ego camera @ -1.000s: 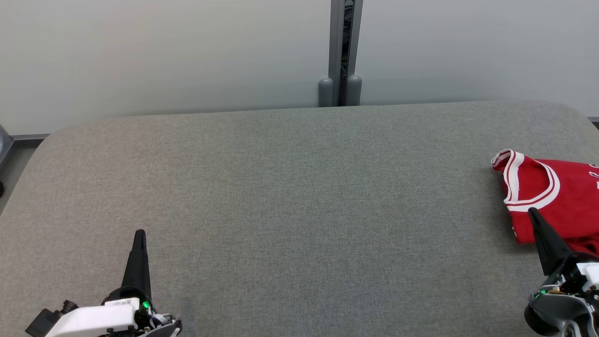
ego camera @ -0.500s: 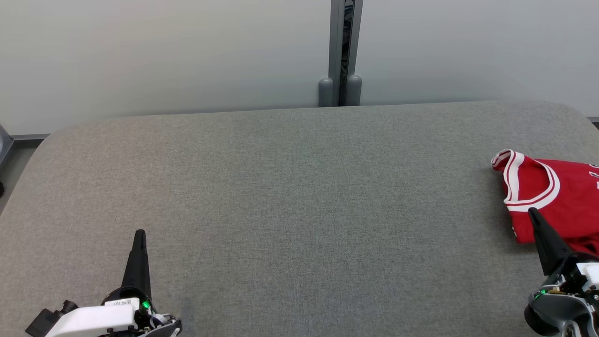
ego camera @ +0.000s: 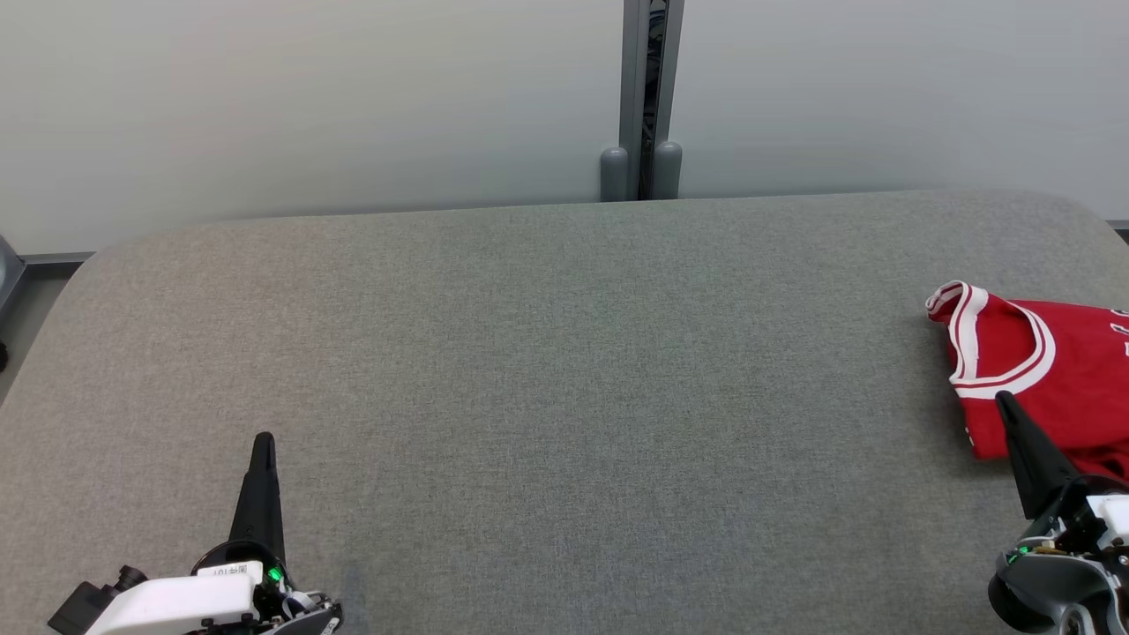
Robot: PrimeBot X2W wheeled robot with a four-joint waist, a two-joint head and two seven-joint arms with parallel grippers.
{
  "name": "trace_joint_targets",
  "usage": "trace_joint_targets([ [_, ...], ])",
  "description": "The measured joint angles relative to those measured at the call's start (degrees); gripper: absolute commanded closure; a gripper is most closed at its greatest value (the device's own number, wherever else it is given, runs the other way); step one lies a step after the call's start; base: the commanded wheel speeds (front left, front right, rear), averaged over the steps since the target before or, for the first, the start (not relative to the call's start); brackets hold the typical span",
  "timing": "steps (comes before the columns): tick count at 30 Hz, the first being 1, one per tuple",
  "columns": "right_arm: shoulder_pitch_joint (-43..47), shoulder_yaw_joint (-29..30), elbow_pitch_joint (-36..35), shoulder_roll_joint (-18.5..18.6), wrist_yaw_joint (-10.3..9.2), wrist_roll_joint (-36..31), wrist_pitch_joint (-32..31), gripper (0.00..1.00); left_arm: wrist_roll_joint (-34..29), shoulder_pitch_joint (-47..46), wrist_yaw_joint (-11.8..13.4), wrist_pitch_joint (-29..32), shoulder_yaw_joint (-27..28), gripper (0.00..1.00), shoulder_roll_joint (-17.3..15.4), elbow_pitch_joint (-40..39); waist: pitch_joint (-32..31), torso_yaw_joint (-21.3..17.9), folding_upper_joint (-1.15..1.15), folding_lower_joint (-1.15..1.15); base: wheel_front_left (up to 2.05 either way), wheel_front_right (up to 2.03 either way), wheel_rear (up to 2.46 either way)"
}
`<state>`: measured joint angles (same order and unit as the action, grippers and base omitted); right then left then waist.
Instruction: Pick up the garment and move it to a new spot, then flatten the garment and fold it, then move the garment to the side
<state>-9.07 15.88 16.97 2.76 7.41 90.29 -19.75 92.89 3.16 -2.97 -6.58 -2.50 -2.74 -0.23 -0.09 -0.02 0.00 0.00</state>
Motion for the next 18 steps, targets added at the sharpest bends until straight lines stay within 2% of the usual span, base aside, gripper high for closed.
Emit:
trace_joint_targets([
  [18, 0.0, 0.0, 0.0, 0.0, 0.01, 0.0, 0.0, 1.0, 0.0, 0.0, 0.0, 0.0, 0.0, 1.0, 0.0, 0.0, 0.0, 0.0, 0.0, 0.0, 0.0, 0.0, 0.0],
])
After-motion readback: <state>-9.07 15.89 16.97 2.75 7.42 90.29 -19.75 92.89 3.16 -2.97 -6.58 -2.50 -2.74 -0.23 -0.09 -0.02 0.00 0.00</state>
